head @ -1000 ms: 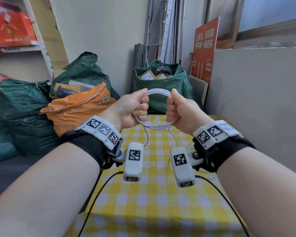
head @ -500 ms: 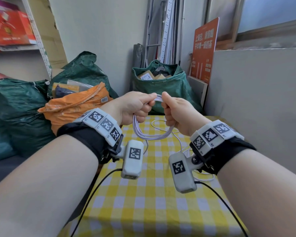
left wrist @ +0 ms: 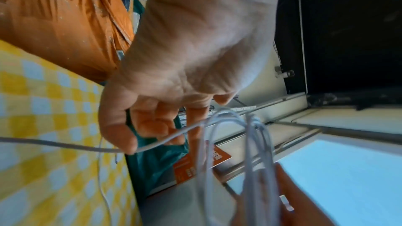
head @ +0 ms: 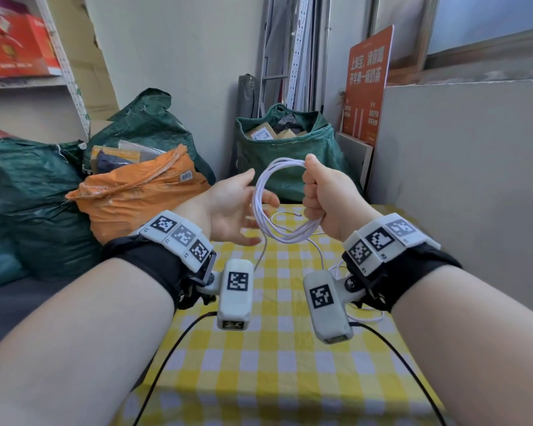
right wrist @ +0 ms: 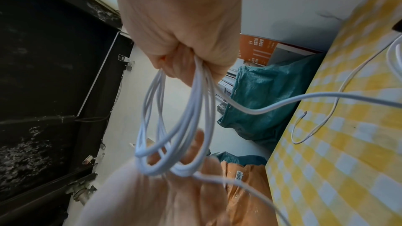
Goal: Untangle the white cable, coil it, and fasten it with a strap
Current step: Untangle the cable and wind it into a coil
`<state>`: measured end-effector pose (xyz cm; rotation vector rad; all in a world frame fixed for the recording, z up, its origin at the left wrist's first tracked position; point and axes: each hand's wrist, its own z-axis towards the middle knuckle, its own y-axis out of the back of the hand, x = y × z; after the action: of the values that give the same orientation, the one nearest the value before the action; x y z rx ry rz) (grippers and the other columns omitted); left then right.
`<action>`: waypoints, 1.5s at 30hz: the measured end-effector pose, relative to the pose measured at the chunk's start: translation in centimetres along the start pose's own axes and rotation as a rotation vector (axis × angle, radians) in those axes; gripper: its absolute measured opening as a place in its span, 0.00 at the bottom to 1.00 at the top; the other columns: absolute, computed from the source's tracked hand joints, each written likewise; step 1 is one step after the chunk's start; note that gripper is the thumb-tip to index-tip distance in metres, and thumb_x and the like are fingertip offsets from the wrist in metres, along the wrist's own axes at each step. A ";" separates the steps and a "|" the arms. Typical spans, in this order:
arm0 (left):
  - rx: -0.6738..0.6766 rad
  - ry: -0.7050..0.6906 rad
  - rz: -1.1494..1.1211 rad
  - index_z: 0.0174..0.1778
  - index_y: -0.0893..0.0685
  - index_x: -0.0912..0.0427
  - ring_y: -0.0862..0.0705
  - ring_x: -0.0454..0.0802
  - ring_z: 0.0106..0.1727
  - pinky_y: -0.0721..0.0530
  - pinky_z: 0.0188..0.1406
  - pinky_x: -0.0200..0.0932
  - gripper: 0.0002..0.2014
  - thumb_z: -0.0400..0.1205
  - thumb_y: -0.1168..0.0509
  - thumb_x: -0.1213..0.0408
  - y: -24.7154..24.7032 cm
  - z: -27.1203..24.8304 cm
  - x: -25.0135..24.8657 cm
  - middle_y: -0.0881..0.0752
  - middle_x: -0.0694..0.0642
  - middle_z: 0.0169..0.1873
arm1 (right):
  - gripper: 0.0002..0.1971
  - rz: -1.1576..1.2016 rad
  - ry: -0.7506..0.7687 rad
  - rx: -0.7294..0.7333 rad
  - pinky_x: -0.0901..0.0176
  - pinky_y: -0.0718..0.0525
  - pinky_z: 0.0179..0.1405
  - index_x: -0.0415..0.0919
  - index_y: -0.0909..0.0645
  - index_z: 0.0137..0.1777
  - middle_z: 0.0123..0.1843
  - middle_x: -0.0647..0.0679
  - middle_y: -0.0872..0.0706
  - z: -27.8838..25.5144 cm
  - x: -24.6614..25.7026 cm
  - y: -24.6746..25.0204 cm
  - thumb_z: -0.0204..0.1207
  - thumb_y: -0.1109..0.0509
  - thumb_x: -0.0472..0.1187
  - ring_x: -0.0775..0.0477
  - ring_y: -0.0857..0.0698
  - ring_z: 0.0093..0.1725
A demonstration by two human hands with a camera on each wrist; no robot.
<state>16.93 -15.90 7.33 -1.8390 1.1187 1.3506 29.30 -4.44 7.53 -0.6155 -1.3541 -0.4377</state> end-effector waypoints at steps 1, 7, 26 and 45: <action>0.009 0.068 0.039 0.38 0.14 0.58 0.26 0.51 0.35 0.21 0.43 0.49 0.35 0.83 0.57 0.35 0.2 0.0 0.5 0.21 0.56 0.31 | 0.21 0.007 0.001 0.004 0.66 0.44 0.15 0.46 0.38 0.29 0.20 0.54 0.42 -0.1 0.0 0.1 0.85 0.43 0.50 0.54 0.45 0.18; -0.027 0.233 0.145 0.50 0.20 0.58 0.16 0.68 0.53 0.15 0.50 0.55 0.11 0.87 0.43 0.55 -0.6 -0.2 2.5 0.27 0.66 0.64 | 0.22 0.029 0.027 0.052 0.65 0.45 0.17 0.48 0.41 0.29 0.21 0.54 0.44 -0.3 0.0 0.3 0.85 0.43 0.51 0.54 0.47 0.19; -0.015 -0.227 -0.122 0.78 0.38 0.67 0.12 0.55 0.49 0.11 0.40 0.43 0.30 0.80 0.37 0.80 -0.6 0.6 0.8 0.17 0.73 0.60 | 0.23 0.007 0.028 0.150 0.67 0.44 0.14 0.47 0.40 0.28 0.24 0.53 0.43 -0.5 0.3 -0.3 0.85 0.43 0.53 0.55 0.45 0.19; 0.084 -0.176 0.257 0.47 0.13 0.63 0.11 0.50 0.37 0.11 0.42 0.45 0.06 0.81 0.36 0.70 -0.6 -0.9 1.3 0.11 0.57 0.37 | 0.19 0.009 0.111 0.048 0.58 0.16 0.34 0.41 0.32 0.34 0.30 0.48 0.29 -0.4 0.0 -1.2 0.85 0.44 0.50 0.49 0.25 0.27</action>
<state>18.02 -16.73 6.31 -1.5232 1.3287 1.5502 28.86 -5.65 7.70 -0.5497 -1.2521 -0.4249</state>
